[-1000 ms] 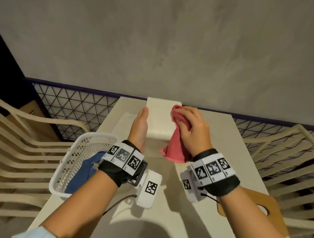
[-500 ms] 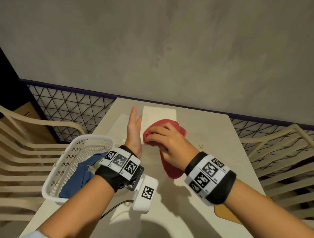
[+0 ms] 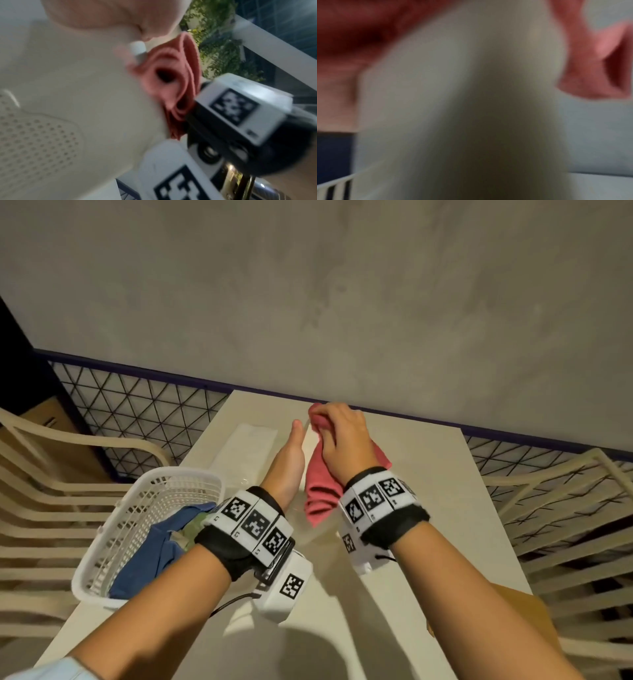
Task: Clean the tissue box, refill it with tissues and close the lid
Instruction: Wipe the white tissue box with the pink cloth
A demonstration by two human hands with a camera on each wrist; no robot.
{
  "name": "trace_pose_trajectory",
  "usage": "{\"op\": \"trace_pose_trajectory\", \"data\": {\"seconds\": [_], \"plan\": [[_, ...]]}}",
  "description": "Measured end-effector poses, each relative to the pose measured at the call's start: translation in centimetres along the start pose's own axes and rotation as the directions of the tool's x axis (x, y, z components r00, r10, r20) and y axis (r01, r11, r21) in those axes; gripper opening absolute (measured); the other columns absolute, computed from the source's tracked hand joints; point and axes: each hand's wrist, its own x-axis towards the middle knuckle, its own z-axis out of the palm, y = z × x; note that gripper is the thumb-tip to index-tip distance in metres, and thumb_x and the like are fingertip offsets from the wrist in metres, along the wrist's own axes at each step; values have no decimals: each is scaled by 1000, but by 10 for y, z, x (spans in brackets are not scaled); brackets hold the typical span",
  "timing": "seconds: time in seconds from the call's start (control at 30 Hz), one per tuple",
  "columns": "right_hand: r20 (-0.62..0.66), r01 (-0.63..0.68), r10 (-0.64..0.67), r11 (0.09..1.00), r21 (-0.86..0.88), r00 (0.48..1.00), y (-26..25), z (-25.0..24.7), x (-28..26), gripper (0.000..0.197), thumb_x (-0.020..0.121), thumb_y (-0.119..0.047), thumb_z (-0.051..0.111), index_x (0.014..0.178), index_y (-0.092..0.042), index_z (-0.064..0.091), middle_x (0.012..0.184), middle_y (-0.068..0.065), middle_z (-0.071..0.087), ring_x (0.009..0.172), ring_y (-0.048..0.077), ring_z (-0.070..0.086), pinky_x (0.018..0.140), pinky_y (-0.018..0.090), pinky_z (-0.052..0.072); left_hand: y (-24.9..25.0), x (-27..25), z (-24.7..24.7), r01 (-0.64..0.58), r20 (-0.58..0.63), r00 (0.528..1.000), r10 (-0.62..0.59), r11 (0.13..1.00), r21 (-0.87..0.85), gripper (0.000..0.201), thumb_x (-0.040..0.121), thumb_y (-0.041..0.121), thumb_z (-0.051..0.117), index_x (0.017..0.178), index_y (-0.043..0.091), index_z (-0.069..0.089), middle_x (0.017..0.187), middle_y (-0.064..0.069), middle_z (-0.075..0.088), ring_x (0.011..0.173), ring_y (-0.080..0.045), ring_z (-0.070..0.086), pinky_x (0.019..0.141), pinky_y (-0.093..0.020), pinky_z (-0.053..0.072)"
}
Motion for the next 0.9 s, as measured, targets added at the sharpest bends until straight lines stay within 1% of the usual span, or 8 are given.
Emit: {"op": "trace_pose_trajectory", "data": {"seconds": [0.17,0.27,0.33,0.47,0.63,0.7,0.77,0.9], "plan": [[44,89,-88,995,-42,995,-13,1,-17,30,87,4,45,110,-9,58,117,5,58,102,21,43,81,13,23,3,2,1,-71,11,997,70,994,79,45,100,40,14,110,20,53,101,5,59,96,-3,54,86,-15,41],[14,19,-18,1000,-14,1000,10,-6,-4,29,87,4,44,108,-9,59,110,8,62,102,27,48,79,13,24,1,1,1,-65,40,997,60,986,151,39,101,29,24,117,11,54,114,-4,58,111,-15,51,94,-24,39],[-20,-87,88,996,6,996,28,-15,3,31,86,7,43,106,-7,61,108,11,63,102,31,49,80,13,26,0,1,0,-77,77,995,66,984,159,28,99,17,31,113,10,54,106,-2,60,101,-14,54,81,-13,42],[-89,-198,214,966,165,973,48,-34,-9,29,90,3,43,113,-7,58,115,7,58,106,16,51,85,2,34,0,5,-8,-62,87,995,56,995,74,24,98,11,34,107,19,55,100,3,60,94,-10,55,76,-12,41],[-52,-275,325,868,413,944,50,-46,-40,26,92,-3,46,114,-15,53,110,-9,55,98,-2,52,82,-5,35,7,18,-14,106,168,981,-99,994,-33,22,86,-3,34,91,9,53,73,-4,50,51,-9,47,45,-17,36],[-53,-273,322,870,410,945,50,-44,-47,26,92,-5,47,114,-16,54,112,-9,55,100,0,52,84,-3,36,10,19,-8,182,131,976,-172,981,-70,15,76,8,41,89,10,49,88,-8,55,77,-23,58,70,-27,50],[-88,-229,278,904,362,957,49,-38,-51,27,91,-4,48,116,-13,54,116,-3,55,104,3,50,87,-3,34,9,21,-2,234,42,972,-230,963,-135,21,66,30,52,82,16,51,102,-6,53,103,-29,54,96,-42,41],[-136,-4,16,996,89,991,41,-25,-65,29,88,-5,47,114,-7,59,118,0,54,110,6,43,98,4,27,7,27,7,315,34,949,-314,929,-194,62,81,59,43,124,16,54,123,-8,60,115,-27,54,107,-43,35]]}}
